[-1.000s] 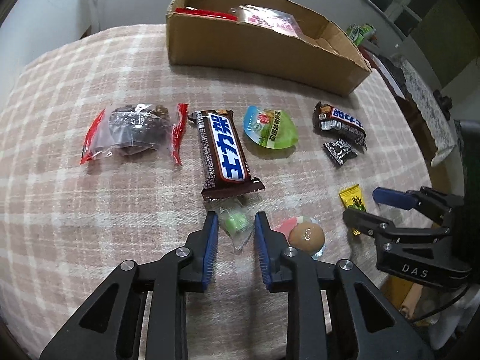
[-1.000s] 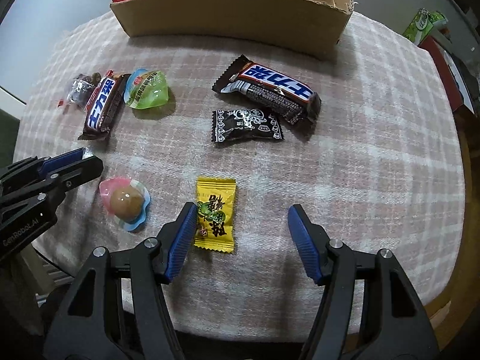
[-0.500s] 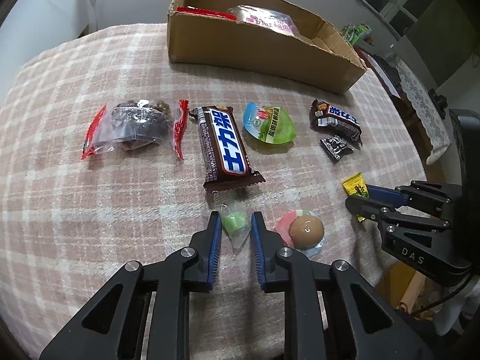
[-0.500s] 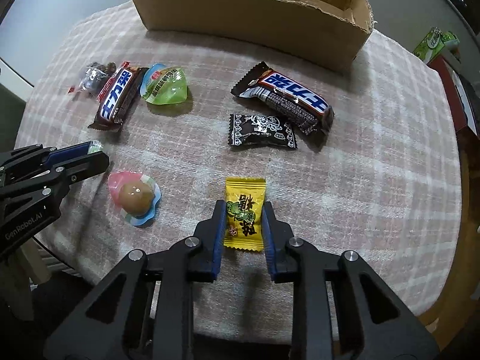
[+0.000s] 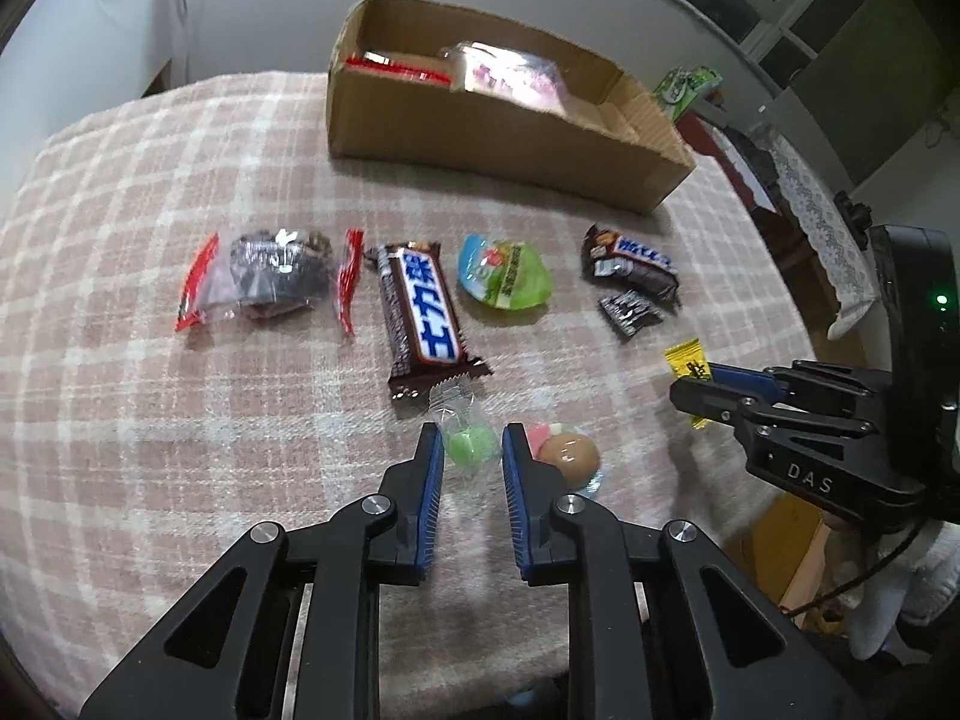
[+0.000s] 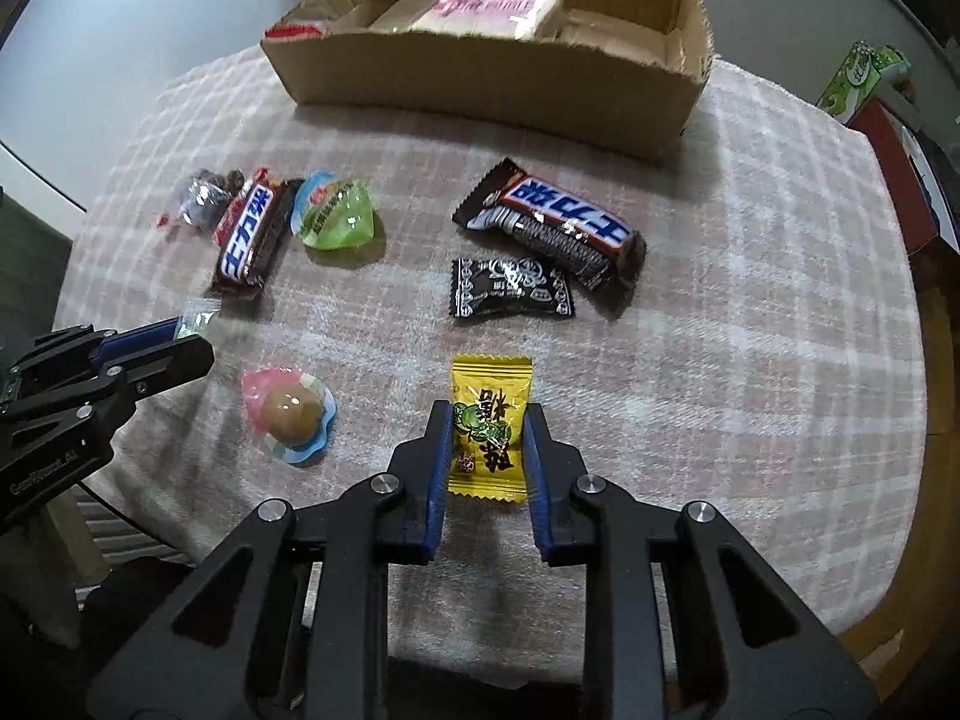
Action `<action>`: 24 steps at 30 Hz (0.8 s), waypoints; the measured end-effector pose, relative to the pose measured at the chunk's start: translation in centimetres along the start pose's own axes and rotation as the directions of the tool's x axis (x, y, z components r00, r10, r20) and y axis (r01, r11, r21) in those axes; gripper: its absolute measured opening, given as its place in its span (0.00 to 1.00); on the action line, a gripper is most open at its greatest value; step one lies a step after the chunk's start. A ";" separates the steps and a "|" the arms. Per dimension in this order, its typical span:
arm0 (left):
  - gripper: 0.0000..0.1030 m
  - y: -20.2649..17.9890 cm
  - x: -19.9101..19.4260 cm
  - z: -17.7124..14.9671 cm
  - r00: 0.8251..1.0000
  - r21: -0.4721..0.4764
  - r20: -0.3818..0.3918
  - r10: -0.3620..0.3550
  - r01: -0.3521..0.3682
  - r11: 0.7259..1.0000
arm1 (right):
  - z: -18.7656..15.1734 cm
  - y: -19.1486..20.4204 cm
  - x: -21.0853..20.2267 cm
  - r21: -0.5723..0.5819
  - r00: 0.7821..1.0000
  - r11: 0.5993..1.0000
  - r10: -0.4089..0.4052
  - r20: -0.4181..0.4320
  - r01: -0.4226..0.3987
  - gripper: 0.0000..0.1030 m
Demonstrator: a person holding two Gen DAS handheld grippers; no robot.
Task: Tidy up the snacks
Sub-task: 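Carry both candies into the box and open both grippers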
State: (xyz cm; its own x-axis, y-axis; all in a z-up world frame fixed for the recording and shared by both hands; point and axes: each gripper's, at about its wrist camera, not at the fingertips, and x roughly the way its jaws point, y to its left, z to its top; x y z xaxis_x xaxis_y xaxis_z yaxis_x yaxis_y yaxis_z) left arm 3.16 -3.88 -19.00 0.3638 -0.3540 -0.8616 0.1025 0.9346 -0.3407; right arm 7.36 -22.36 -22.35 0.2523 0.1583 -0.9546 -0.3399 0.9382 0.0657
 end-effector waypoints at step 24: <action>0.18 0.5 -3.6 8.7 0.985 0.008 0.171 -0.014 0.013 1.000 | 7.8 -3.7 -6.3 0.060 0.983 0.998 -0.008 0.186 -0.003 0.22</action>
State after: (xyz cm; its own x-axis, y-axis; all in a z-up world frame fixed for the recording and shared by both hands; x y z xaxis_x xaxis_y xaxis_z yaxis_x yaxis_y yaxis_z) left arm 9.93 -1.82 -12.84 0.5155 -0.3562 -0.7794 0.1147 0.9300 -0.3492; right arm 14.08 -24.40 -14.30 0.4188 0.2049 -0.8847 -0.2861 0.9544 0.0856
